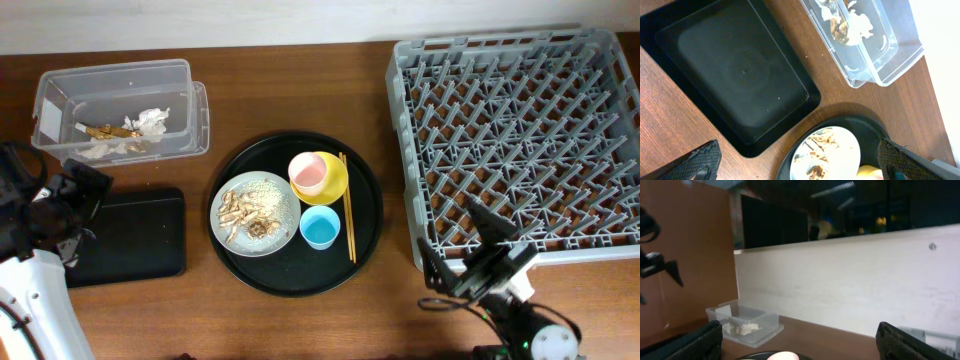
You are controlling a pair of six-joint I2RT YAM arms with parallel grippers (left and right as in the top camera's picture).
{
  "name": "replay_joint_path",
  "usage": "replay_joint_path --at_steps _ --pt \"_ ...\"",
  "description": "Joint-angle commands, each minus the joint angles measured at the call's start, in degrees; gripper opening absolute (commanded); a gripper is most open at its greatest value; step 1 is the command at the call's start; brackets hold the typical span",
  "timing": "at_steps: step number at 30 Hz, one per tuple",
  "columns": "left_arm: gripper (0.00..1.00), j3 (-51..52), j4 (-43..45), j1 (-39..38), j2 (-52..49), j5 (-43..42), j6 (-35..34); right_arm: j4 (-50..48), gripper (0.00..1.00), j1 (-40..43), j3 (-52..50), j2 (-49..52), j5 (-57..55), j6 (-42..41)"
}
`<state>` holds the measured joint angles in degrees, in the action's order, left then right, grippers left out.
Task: Sort waste into correct bins and load items into the dishwasher rack
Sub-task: 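Reach right gripper to the blue cup on the round tray and grasp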
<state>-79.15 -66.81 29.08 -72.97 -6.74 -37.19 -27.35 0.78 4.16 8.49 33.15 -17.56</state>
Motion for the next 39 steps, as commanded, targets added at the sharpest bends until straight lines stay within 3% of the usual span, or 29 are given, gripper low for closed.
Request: replay_joint_path --at_steps 1,5,8,13,15,17,20,24,27,29,34,37,39 --pt "0.99 0.2 -0.1 0.3 -0.3 0.6 -0.5 -0.7 0.98 0.4 9.3 7.4 -1.9 -1.0" --pt "0.99 0.2 -0.1 0.3 -0.3 0.6 -0.5 -0.8 0.98 0.4 22.0 17.6 -0.5 -0.9" --pt "0.99 0.2 -0.1 0.3 -0.3 0.6 -0.5 -0.7 0.98 0.3 31.6 26.7 7.3 -0.2" --pt "0.99 0.2 -0.1 0.3 -0.3 0.6 -0.5 -0.6 0.99 -0.5 46.8 45.5 34.6 0.9" --pt "0.99 0.2 -0.1 0.3 -0.3 0.6 -0.5 -0.8 0.98 -1.9 51.6 51.9 50.5 -2.9" --pt "0.99 0.2 -0.1 0.3 -0.3 0.6 -0.5 -0.7 0.98 -4.0 54.2 56.3 54.7 -8.7" --pt "0.99 0.2 -0.1 0.3 -0.3 0.6 -0.5 -0.7 0.98 -10.3 54.6 61.7 44.3 -14.5" --pt "0.99 0.2 -0.1 0.3 -0.3 0.6 -0.5 1.0 0.98 -16.8 54.6 67.5 37.6 -14.9" --pt "0.99 0.2 -0.1 0.3 -0.3 0.6 -0.5 10.4 0.98 -19.9 54.6 70.9 28.4 -13.5" --pt "0.99 0.2 -0.1 0.3 -0.3 0.6 -0.5 19.0 0.98 -22.0 54.6 71.9 21.0 -7.1" --pt "0.99 0.2 -0.1 0.3 -0.3 0.6 -0.5 42.1 0.98 -32.9 57.0 72.0 -13.0 -1.0" --pt "0.99 0.2 -0.1 0.3 -0.3 0.6 -0.5 48.7 0.98 -40.8 58.6 72.0 -26.3 -0.9" --pt "0.99 0.2 -0.1 0.3 -0.3 0.6 -0.5 49.1 0.98 -41.8 58.6 72.0 -26.2 -1.0"
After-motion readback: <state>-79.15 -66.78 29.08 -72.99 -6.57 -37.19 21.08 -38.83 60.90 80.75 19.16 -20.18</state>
